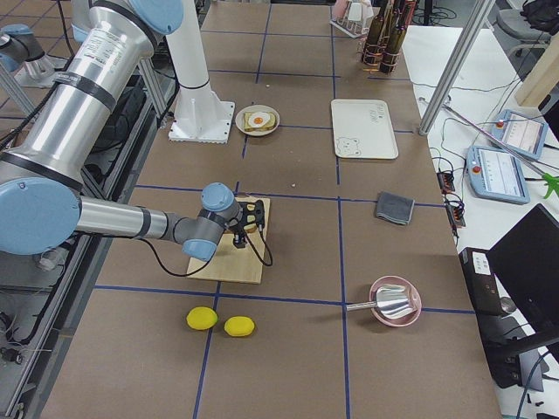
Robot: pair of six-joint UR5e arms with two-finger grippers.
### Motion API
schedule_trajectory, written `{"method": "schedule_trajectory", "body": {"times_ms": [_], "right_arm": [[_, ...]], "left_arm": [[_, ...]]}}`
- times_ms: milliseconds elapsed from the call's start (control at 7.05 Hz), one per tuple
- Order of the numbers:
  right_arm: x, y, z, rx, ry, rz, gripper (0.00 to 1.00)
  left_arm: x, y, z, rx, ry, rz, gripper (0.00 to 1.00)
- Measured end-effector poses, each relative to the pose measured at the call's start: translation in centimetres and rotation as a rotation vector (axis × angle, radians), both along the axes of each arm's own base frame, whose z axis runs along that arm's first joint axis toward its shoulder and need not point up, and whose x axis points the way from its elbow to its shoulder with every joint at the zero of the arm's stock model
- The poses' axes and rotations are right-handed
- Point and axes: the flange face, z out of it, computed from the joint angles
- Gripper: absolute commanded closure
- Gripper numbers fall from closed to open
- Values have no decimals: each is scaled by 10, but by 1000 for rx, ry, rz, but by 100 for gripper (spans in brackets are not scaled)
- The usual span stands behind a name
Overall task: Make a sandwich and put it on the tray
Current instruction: 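Grasp the bread slice edge with the right gripper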
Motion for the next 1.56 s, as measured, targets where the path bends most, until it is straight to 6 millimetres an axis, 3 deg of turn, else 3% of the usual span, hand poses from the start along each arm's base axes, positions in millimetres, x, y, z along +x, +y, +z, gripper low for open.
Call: {"method": "schedule_trajectory", "body": {"times_ms": [425, 709, 851, 993, 1560], "right_arm": [[-5, 4, -1, 6, -8, -20, 38], [-8, 5, -2, 8, -11, -28, 51], [-10, 5, -3, 9, -12, -32, 93], [-11, 5, -4, 10, -14, -36, 100], [-7, 7, -10, 48, -49, -42, 100]], "left_arm": [[0, -1, -1, 3, 0, 0, 0], [0, -1, -1, 4, 0, 0, 0], [0, -1, -1, 3, 0, 0, 0], [0, -1, -1, 3, 0, 0, 0], [0, -2, -2, 13, 0, 0, 0]]}}
